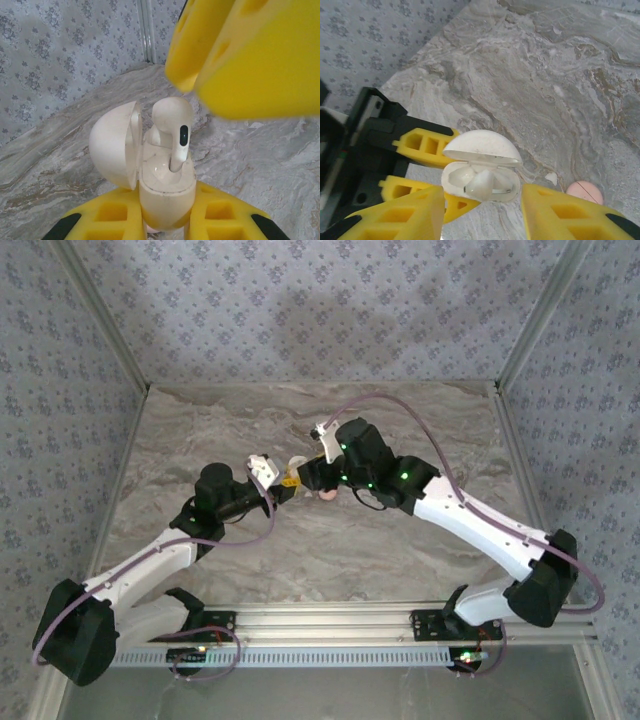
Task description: Insert the wireless bluetooth earbuds into the charging case
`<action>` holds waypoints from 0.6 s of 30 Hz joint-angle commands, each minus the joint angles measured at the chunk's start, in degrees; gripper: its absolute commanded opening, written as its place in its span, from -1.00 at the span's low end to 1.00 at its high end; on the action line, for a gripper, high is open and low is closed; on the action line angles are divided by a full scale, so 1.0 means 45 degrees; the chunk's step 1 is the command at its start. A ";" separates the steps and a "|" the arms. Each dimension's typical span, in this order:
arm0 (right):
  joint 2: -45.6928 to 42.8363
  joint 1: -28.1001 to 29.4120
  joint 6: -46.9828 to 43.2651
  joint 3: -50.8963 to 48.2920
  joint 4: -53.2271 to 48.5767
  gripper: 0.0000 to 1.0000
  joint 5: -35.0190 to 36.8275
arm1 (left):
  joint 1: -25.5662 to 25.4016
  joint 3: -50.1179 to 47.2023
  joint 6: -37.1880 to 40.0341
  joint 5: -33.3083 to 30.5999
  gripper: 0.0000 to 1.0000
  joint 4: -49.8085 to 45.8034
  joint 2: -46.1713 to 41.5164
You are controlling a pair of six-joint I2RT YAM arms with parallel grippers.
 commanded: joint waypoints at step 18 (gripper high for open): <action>-0.0480 -0.1190 0.2666 -0.0755 0.1061 -0.53 -0.3016 | 0.0055 0.0211 -0.0023 0.0301 -0.73 0.0294 -0.0063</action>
